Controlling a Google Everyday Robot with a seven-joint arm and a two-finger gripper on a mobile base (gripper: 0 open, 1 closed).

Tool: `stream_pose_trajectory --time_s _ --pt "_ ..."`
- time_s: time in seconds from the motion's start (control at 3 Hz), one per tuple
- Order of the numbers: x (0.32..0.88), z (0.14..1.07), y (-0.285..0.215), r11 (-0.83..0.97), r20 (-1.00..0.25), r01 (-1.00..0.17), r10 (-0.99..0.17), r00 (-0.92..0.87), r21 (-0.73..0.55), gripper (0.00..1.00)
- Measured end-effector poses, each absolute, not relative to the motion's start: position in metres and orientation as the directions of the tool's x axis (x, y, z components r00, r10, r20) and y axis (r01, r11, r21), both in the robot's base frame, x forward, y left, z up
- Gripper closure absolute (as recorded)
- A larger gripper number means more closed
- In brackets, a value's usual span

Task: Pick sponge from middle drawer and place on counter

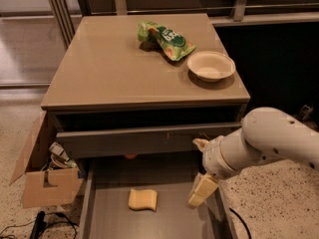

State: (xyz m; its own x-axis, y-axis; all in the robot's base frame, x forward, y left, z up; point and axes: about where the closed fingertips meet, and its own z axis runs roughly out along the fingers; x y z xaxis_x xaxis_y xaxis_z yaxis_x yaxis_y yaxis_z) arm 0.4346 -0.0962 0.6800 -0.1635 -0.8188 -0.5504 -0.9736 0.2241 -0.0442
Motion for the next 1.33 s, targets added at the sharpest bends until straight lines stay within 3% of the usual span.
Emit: stream_pose_trajectory --time_s 0.67,1.33 --pt "0.441 0.643 -0.086 0.216 -0.572 -0.976 -0.803 -0.170 -0.014 0.00" --pt "0.452 0.580 -0.025 0.154 -0.599 -0.984 -0.782 -0.173 0.084 0.00"
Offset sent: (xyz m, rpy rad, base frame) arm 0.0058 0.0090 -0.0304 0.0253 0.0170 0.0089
